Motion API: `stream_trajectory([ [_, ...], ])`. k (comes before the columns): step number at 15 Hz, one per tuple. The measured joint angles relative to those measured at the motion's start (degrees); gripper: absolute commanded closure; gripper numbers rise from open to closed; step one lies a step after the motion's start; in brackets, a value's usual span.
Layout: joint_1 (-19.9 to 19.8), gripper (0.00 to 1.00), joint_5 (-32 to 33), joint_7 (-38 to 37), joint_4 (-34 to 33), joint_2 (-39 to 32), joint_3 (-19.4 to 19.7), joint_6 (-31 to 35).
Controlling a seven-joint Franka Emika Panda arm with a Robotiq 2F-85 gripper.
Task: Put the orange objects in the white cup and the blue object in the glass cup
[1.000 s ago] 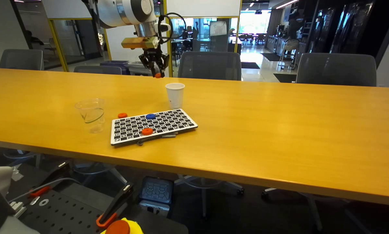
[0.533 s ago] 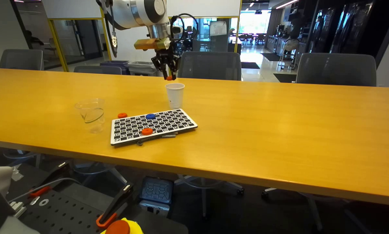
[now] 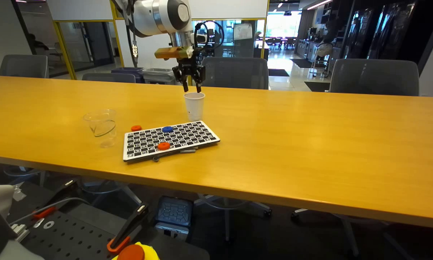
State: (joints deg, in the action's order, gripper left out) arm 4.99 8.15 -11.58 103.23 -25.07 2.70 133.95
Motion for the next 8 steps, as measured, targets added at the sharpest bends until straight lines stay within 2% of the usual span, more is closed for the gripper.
stream_trajectory([
  [2,0.0,0.00,0.0,-1.0,-0.3,-0.2,0.0,-0.5],
  [8,1.2,0.00,0.0,-5.0,1.0,1.3,0.0,-3.2],
])
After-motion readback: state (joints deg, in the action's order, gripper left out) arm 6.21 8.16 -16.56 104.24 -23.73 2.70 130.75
